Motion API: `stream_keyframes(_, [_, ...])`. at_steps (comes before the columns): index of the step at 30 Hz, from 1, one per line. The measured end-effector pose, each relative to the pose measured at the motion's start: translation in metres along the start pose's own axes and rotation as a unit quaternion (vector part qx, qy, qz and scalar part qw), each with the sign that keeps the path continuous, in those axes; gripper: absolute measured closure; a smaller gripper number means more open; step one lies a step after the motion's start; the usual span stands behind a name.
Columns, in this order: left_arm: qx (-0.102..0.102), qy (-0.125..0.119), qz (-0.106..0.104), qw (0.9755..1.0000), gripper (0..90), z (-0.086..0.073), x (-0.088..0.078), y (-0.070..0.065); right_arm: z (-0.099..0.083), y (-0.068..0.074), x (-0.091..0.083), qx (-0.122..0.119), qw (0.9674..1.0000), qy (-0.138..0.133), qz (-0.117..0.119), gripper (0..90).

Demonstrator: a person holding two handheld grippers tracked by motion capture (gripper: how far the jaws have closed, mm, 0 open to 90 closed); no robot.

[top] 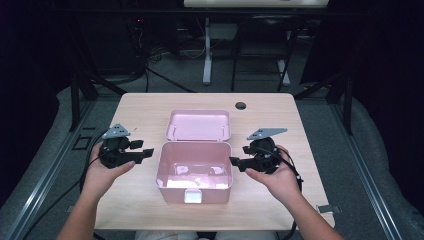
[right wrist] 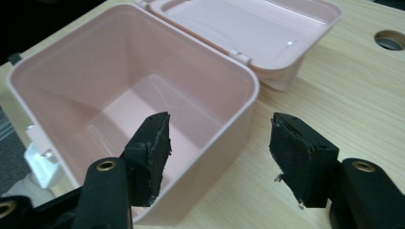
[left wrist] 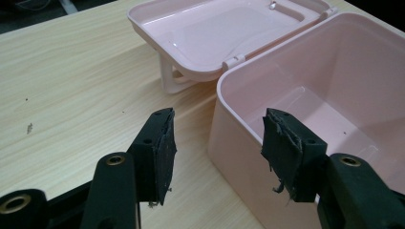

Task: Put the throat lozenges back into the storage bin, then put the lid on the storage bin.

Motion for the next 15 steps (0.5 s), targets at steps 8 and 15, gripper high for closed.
stream_keyframes(8, [-0.003,0.01,-0.001,0.9999,44.3,-0.001,0.0,0.001,0.006,-0.021,0.0,0.002,0.9986,0.043,-0.032,34.0])
stream_keyframes(15, [-0.014,0.005,0.001,0.9999,43.5,0.0,-0.003,0.004,0.009,-0.039,0.003,0.025,0.9964,0.069,-0.043,30.5])
Point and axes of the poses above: each handheld gripper's, and its own axes: x roughly forward along the jaws, z roughly out of its top, y roughly to its left, the point moved 1 cm from there along x, roughly forward along the jaws, and after that the axes turned 13 degrees about z, right-handed, at the moved point
